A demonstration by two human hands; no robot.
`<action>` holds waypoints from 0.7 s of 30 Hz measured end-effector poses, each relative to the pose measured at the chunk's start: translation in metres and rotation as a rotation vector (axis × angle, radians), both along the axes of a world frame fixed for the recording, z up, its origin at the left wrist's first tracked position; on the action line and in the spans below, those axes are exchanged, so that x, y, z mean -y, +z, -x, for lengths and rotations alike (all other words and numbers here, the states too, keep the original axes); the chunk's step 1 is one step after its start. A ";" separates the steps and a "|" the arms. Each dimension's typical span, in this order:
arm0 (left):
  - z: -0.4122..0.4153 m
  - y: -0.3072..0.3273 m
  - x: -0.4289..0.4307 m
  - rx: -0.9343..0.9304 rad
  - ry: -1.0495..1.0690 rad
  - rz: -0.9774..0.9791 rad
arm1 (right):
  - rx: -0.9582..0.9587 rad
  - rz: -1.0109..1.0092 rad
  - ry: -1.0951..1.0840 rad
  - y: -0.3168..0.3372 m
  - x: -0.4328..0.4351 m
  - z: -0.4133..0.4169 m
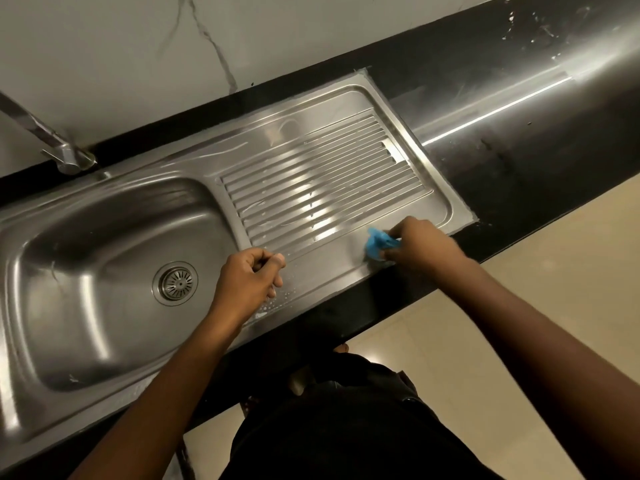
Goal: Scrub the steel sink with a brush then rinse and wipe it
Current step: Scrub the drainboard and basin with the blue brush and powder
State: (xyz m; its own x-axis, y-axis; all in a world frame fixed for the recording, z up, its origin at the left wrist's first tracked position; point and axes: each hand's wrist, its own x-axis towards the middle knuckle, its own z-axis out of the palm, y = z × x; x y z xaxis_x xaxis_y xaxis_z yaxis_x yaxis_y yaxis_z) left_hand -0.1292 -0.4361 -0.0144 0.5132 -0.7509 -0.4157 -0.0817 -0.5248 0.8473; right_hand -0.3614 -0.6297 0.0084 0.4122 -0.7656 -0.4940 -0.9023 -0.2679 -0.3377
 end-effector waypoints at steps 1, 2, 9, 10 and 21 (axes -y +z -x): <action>0.001 0.000 0.001 -0.003 0.002 -0.002 | -0.026 0.016 -0.016 0.004 0.009 0.007; 0.002 -0.001 0.002 -0.004 0.003 -0.003 | -0.038 0.025 -0.026 0.007 0.016 0.011; 0.010 -0.001 0.011 -0.011 0.024 -0.007 | 0.132 -0.120 0.065 -0.006 -0.040 -0.017; 0.011 -0.001 0.013 -0.005 0.023 -0.007 | 0.151 -0.131 0.093 -0.009 -0.049 -0.020; 0.014 0.002 0.019 0.010 0.023 -0.010 | 0.098 0.039 -0.089 -0.010 0.019 0.019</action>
